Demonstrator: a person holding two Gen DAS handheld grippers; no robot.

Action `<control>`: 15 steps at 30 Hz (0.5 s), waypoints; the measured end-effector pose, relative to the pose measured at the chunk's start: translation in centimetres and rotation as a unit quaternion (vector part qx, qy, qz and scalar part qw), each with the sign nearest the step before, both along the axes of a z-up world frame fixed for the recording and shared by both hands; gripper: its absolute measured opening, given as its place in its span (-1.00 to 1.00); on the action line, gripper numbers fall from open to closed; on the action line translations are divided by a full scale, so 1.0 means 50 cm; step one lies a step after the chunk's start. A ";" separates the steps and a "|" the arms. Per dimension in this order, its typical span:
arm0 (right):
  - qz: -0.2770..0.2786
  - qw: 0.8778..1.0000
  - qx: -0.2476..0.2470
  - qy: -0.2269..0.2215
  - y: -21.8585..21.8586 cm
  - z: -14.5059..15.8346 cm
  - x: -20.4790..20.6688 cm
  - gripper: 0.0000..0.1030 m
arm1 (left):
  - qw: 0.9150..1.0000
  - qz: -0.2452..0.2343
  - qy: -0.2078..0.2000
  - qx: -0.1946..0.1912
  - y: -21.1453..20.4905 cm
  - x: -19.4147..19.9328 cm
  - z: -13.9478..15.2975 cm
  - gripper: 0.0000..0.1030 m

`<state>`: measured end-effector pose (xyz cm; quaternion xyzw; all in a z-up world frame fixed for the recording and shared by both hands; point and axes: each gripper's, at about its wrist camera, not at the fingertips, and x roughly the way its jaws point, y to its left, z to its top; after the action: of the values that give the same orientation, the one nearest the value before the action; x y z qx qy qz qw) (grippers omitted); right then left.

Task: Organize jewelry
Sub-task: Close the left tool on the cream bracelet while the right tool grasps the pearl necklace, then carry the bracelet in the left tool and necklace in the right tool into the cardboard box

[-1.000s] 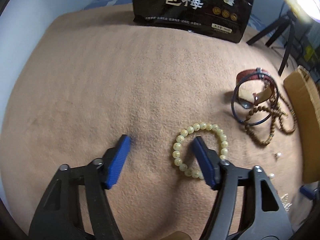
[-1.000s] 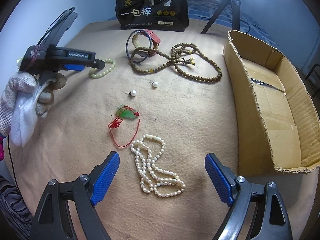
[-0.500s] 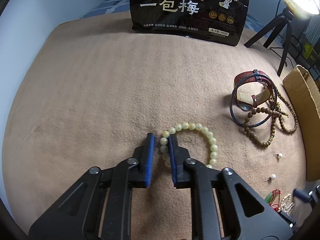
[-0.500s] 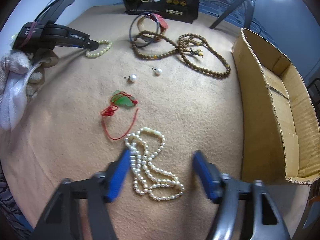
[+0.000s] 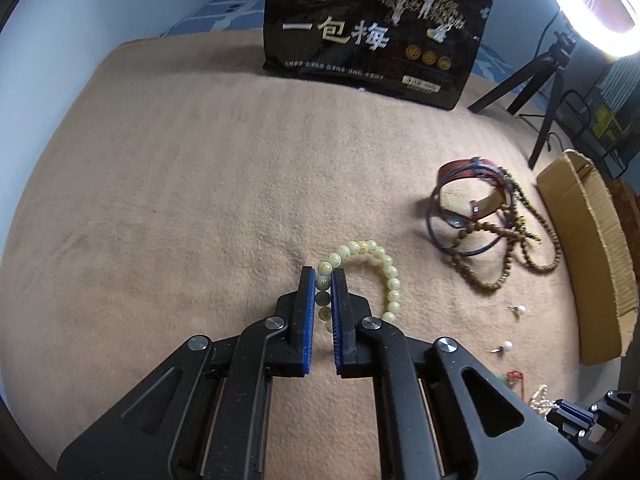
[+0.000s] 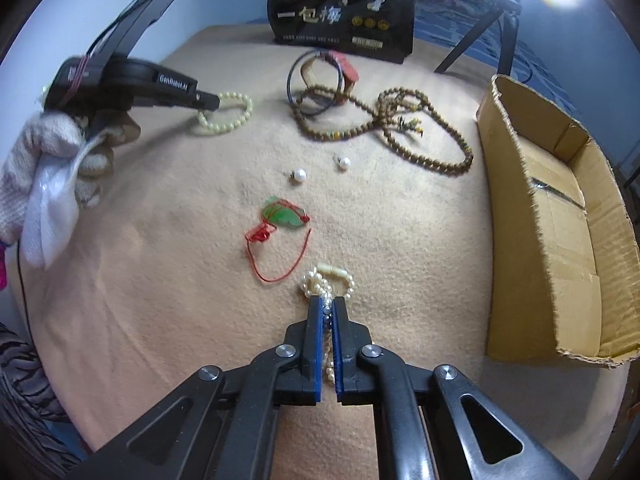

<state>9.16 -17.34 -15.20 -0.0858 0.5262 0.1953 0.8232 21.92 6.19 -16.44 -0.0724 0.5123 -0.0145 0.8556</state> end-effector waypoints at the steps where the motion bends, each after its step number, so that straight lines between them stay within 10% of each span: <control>1: -0.001 1.000 0.002 -0.002 0.000 0.005 -0.001 -0.97 | 1.000 -0.001 -0.004 -0.004 -0.001 -0.006 0.009 -0.89; 15: -0.015 0.997 0.044 -0.055 -0.026 0.098 -0.015 -0.97 | 0.998 -0.014 -0.052 -0.027 -0.027 -0.067 0.115 -0.89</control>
<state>8.44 -18.66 -10.28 -0.0523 0.4720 0.2012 0.8567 18.55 4.85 -10.71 -0.0875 0.4677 -0.0439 0.8784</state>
